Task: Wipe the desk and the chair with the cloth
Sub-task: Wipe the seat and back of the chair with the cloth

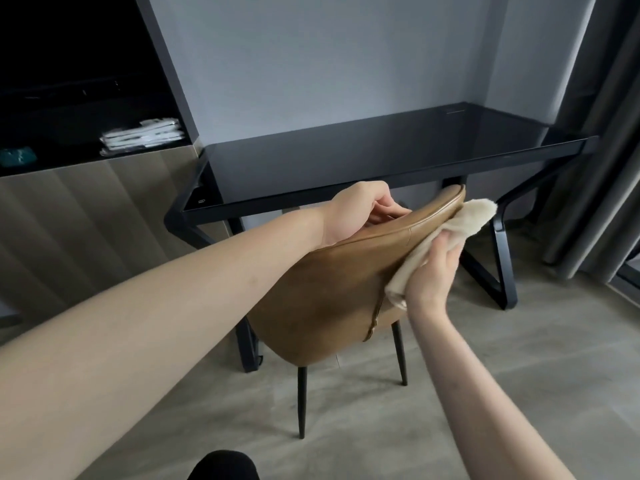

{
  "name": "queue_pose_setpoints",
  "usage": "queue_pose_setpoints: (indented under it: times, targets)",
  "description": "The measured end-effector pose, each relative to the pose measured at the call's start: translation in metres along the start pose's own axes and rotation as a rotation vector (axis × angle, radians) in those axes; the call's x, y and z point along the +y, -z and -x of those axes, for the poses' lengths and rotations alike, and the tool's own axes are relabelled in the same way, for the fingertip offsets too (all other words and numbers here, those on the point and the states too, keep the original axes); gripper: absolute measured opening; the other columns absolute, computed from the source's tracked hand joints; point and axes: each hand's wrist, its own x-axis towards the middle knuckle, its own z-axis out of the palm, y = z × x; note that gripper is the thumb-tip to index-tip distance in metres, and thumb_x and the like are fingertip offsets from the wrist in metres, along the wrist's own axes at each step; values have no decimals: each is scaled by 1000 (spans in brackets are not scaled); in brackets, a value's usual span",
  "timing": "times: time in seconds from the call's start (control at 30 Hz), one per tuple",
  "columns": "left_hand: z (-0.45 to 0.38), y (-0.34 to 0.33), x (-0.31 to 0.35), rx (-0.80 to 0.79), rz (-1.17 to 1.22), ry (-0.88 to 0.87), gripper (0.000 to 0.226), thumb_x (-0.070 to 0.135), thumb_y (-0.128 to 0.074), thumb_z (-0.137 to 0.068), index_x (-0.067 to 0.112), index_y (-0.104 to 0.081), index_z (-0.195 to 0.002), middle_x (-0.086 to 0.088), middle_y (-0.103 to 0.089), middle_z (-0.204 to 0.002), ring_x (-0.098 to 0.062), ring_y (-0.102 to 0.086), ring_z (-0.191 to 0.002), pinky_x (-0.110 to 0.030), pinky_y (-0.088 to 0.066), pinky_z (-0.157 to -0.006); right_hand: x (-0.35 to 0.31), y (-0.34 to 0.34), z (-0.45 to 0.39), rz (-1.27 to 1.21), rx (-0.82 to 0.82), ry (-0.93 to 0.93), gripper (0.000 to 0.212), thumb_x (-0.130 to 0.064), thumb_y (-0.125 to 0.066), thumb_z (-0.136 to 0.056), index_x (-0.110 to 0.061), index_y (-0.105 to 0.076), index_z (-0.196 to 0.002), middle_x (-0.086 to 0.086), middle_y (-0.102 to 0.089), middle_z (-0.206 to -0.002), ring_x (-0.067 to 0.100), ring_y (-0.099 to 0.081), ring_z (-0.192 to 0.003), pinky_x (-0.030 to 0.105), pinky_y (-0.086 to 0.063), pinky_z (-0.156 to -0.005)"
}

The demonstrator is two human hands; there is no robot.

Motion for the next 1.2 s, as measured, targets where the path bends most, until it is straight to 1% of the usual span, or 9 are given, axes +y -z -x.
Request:
queue_pose_setpoints:
  times: [0.1, 0.27, 0.47, 0.63, 0.77, 0.87, 1.0, 1.1, 1.2]
  targets:
    - [-4, 0, -1, -2, -67, -26, 49, 25, -38, -102, 5, -75, -127, 9, -81, -94, -11, -72, -85, -26, -56, -93, 8, 15, -44, 2, -41, -77, 31, -39, -38, -113, -33, -56, -138, -19, -65, -126, -12, -60, -113, 20, -44, -102]
    - [-7, 1, -2, 22, -212, -70, 51, 28, -32, -106, 19, -82, -114, 16, -80, -88, 0, -72, -80, -13, -56, -79, 38, 10, -60, 4, 19, -250, 66, -70, -43, -93, -33, -63, -144, -9, -72, -131, 9, -66, -122, 41, -46, -116]
    - [-5, -2, 0, 21, -231, -81, 52, 24, -31, -106, 7, -78, -123, 18, -78, -81, 2, -70, -73, -12, -54, -75, 39, -2, -8, 40, 78, -307, 54, -65, -35, -100, -34, -58, -137, -8, -66, -133, 14, -59, -129, 46, -39, -118]
    - [5, -6, 6, 19, -206, -37, 52, 24, -33, -103, 10, -80, -120, 5, -80, -88, -15, -68, -82, -21, -56, -76, 43, -30, 84, 146, 24, -542, 72, -65, -32, -108, -33, -9, -168, -5, -18, -175, 29, -26, -158, 56, -21, -128]
    - [14, -9, 8, 52, -261, -30, 51, 26, -34, -102, 16, -82, -117, -1, -82, -103, -19, -69, -90, -36, -55, -101, 33, -47, 141, 162, -142, -512, 87, -49, -41, -112, -27, 23, -166, -5, 19, -177, 19, 4, -163, 46, -8, -129]
    - [19, -11, 9, 73, -306, -43, 51, 26, -33, -104, 16, -80, -121, -3, -78, -115, -21, -69, -101, -44, -51, -110, 26, -52, 167, 125, -235, -501, 90, -45, -41, -113, -25, 33, -161, -7, 30, -173, 15, 6, -162, 35, -10, -123]
    - [20, -8, 7, 31, -407, -73, 54, 26, -29, -105, 21, -79, -123, 3, -79, -118, -23, -70, -114, -41, -49, -112, 23, -49, 150, 99, -138, -529, 82, -43, -38, -113, -31, 25, -165, -11, 17, -176, 20, -10, -161, 41, -20, -118]
    - [16, -7, 6, 34, -375, -80, 53, 24, -30, -104, 22, -81, -120, 6, -81, -107, -14, -72, -100, -35, -51, -107, 33, -40, 121, 113, -14, -487, 73, -43, -39, -112, -40, 7, -168, -14, -4, -177, 21, -21, -159, 53, -18, -123]
    - [11, -7, 6, 31, -363, -104, 52, 21, -30, -105, 27, -81, -108, 17, -80, -89, -2, -72, -80, -21, -54, -91, 44, -24, 83, 129, 94, -413, 58, -39, -38, -113, -30, -22, -167, -2, -33, -167, 21, -35, -151, 49, -25, -124]
